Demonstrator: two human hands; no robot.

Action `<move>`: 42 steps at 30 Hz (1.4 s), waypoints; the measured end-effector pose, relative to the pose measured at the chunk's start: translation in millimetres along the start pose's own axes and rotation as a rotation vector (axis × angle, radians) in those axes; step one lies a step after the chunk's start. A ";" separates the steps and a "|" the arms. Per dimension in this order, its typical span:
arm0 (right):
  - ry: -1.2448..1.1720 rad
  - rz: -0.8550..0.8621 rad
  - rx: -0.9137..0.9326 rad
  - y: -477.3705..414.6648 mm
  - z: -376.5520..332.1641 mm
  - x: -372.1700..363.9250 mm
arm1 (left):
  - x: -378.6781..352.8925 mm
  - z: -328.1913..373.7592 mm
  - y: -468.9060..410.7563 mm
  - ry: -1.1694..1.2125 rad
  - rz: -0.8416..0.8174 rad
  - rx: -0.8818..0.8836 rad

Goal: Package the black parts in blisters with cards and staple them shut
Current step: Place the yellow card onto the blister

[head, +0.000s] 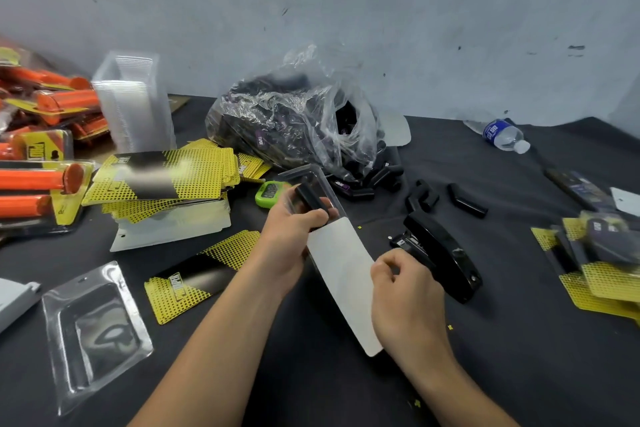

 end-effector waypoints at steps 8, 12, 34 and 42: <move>0.023 -0.279 0.136 -10.5 -2.0 12.3 | -11.3 -4.8 11.6 -0.239 -0.113 -0.022; -0.334 -0.337 -0.015 -14.7 2.8 9.5 | -11.2 -13.6 14.8 -0.414 -0.258 0.025; -0.482 -0.244 0.011 -36.0 24.0 1.4 | -3.6 -14.3 11.5 -1.124 0.133 -0.270; -0.392 -0.188 0.051 -34.6 26.2 1.1 | -7.8 -13.2 18.7 -1.236 0.066 -0.369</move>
Point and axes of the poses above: each hand's wrist, its own y-axis away from the middle knuckle, its own x-axis out of the back of the hand, z = x × y, the point moved 2 cm from there along -y, towards the middle knuckle, and after that the axes turned 3 degrees about y, right-handed, at the moved point
